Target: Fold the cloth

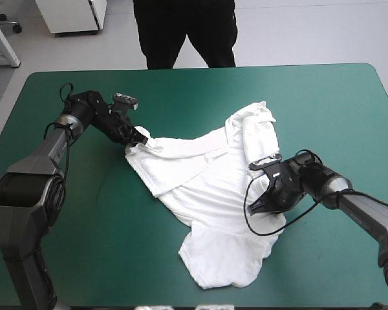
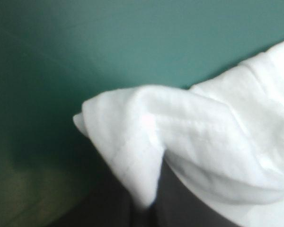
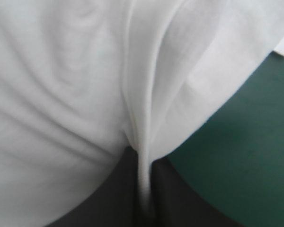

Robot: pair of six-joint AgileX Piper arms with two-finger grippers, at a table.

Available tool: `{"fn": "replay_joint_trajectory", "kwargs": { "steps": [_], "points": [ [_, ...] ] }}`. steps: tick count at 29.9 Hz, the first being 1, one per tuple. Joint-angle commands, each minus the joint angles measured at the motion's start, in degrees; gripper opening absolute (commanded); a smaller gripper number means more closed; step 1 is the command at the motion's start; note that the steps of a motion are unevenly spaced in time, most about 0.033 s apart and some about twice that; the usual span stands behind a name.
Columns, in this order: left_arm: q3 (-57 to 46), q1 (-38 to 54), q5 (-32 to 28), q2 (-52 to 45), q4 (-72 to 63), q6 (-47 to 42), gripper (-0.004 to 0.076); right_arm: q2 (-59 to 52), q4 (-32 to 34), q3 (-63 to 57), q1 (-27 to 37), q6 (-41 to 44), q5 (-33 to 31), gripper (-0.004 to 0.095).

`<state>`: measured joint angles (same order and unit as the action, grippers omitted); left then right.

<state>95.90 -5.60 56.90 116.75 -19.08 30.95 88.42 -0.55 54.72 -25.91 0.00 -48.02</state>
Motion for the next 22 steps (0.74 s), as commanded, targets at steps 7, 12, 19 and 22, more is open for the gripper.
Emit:
{"fn": "replay_joint_trajectory", "kwargs": {
  "steps": [7,12,19,22],
  "points": [
    [7.6,0.0,2.0,-19.3,-3.0,-7.2,-0.0009,-6.5,18.4,24.0,0.1,6.5,-11.0,-0.0017],
    [10.5,0.0,1.9,-28.0,-3.6,-9.4,-0.0009,-10.4,22.4,40.0,0.1,7.3,-15.2,-0.0017],
    [16.4,0.0,1.1,-36.9,-4.7,-11.0,-0.0009,-12.7,26.1,60.6,0.1,5.8,-17.8,-0.0017],
    [18.5,0.0,1.1,-40.3,-4.7,-12.0,-0.0009,-14.2,24.8,66.5,0.1,5.2,-17.8,-0.0017]
  ]
}}
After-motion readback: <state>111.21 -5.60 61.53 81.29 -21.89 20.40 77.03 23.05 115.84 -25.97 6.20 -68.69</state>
